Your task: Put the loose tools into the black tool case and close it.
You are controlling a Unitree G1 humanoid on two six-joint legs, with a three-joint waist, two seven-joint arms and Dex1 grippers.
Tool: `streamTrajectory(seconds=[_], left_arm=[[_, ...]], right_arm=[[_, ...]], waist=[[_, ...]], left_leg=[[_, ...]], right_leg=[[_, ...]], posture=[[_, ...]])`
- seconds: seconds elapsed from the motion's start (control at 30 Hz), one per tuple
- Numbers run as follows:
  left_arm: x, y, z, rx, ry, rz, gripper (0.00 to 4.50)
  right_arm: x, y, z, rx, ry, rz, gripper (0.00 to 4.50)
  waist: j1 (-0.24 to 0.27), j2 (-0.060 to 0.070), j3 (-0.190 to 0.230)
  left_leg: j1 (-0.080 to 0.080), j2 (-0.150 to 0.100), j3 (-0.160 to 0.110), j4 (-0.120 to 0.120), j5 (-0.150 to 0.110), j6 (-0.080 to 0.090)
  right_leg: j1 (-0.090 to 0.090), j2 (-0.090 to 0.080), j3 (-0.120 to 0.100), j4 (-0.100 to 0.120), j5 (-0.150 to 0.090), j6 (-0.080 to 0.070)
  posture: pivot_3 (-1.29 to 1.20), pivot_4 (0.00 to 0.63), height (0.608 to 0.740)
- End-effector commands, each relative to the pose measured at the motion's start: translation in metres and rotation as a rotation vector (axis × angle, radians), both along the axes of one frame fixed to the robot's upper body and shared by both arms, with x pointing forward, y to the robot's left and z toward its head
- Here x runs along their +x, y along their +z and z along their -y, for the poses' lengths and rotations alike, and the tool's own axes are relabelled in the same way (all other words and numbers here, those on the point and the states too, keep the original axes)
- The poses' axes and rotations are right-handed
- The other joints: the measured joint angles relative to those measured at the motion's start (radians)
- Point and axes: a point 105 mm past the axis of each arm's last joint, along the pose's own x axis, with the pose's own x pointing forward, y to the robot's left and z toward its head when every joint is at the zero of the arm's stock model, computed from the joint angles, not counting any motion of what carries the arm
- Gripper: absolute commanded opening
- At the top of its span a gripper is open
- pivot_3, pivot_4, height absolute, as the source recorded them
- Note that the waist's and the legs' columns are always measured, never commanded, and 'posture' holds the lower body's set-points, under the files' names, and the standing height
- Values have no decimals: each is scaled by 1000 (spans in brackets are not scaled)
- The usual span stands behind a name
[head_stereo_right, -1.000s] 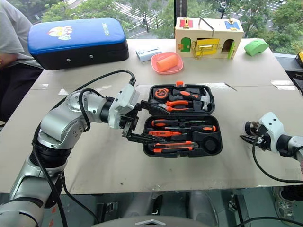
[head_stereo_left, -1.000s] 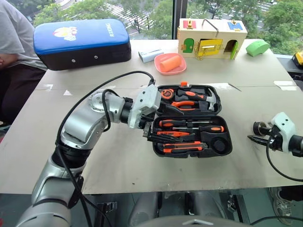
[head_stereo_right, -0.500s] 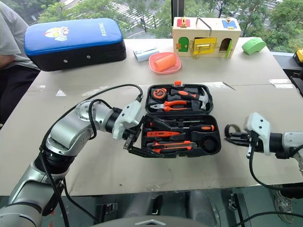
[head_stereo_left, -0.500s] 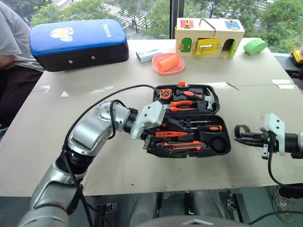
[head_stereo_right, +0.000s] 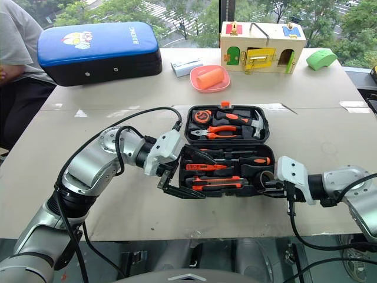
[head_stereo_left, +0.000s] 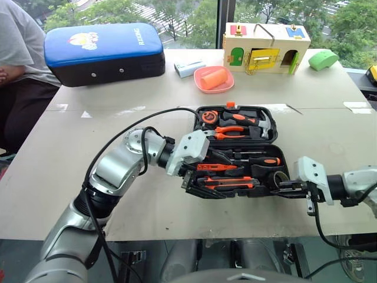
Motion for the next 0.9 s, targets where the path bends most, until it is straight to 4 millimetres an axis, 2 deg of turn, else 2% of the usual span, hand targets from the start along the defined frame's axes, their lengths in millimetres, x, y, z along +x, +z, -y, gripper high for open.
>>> streamTrajectory(seconds=[0.03,0.23,0.27,0.33,0.53,0.6,0.73,0.83,0.9], left_arm=[[1,9,2,-21,-3,50,4500],[3,9,3,-26,6,56,4500],[3,10,3,-26,7,57,4500],[4,10,4,-27,10,60,4500],[8,12,3,-26,23,68,4500],[10,12,2,-26,33,70,4500],[15,9,-4,-10,92,52,4500],[25,8,-26,-22,243,25,4500],[30,5,-45,-29,351,-2,4500]], right_arm=[[2,-1,3,-41,21,23,15],[3,0,1,-39,26,16,15],[2,1,1,-38,31,9,264],[-2,3,0,-35,45,-4,927],[-13,13,-1,-34,83,-23,3763],[-12,19,-1,-21,81,-13,4485],[-5,40,1,47,34,6,4485],[13,60,20,134,-84,10,4485],[26,63,35,149,-157,23,4485]], waist=[[0,0,0],[1,0,0],[1,0,0],[2,0,0],[1,0,0],[0,0,0],[0,0,0],[-3,0,0],[-5,0,0]], left_leg=[[0,0,0,0,0,0],[0,0,0,0,0,0],[0,0,0,0,0,0],[0,0,0,0,0,0],[-1,0,-1,-1,0,0],[-1,0,-1,0,0,0],[0,0,-1,0,0,0],[0,0,-1,0,0,0],[0,0,-1,-1,0,0]], right_leg=[[0,0,0,0,0,0],[0,0,0,0,0,0],[0,0,0,0,0,0],[0,0,0,0,0,0],[0,0,-1,-1,0,0],[0,0,-1,-1,0,0],[0,0,-1,-1,0,0],[0,0,0,-1,0,0],[0,0,-1,-1,0,0]], posture=[[0,150,735],[0,150,735],[0,150,735],[0,150,735],[0,150,735],[0,150,735],[0,150,735],[0,150,735],[0,150,735]])
